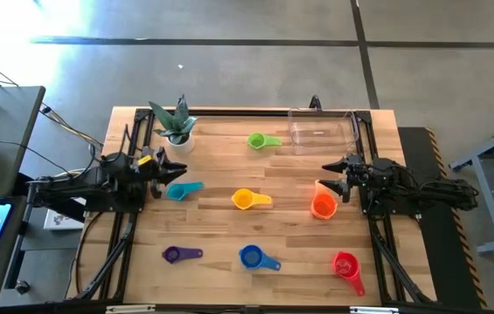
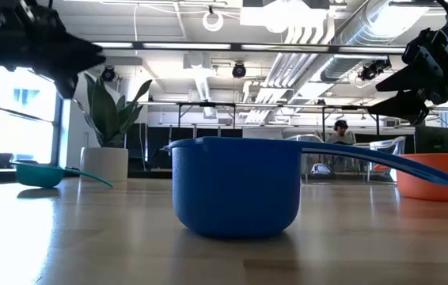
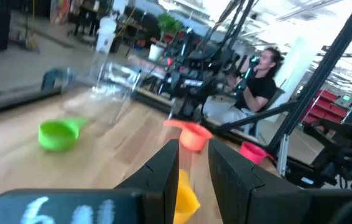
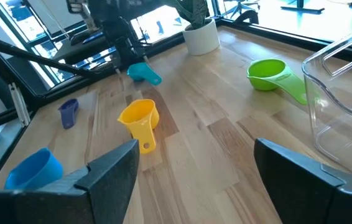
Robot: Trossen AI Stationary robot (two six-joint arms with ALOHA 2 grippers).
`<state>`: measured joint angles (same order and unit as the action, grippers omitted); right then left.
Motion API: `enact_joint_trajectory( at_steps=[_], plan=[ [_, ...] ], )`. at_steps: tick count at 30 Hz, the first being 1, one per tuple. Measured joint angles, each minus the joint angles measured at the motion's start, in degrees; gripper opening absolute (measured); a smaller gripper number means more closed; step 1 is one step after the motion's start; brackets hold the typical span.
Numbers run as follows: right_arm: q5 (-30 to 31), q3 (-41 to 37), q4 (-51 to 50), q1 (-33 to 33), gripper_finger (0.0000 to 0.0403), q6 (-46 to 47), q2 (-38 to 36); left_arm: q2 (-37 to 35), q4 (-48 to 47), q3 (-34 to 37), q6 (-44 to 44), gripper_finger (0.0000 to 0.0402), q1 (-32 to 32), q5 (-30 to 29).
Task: Nest measuring cups in basket
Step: Adjust the yellow measuring cup
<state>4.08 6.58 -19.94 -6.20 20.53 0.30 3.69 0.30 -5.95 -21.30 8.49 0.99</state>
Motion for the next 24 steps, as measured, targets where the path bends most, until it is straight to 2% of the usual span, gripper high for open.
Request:
enact_joint_trajectory(
  at_steps=[5,18,24],
  plan=[
    [0.00,0.01,0.00,-0.01,0.0309,0.00,0.00,3.16,-0.51,-5.44,2.07,0.0076,0.00,-0.06],
    [0.00,0.00,0.00,0.00,0.0309,0.00,0.01,21.31,-9.37,-21.42,5.71,0.0076,0.00,1.12],
    [0.01,0.00,0.00,0.00,0.0309,0.00,0.01,28.20,-12.90,-26.59,8.96,0.0076,0.00,0.86]
  ],
)
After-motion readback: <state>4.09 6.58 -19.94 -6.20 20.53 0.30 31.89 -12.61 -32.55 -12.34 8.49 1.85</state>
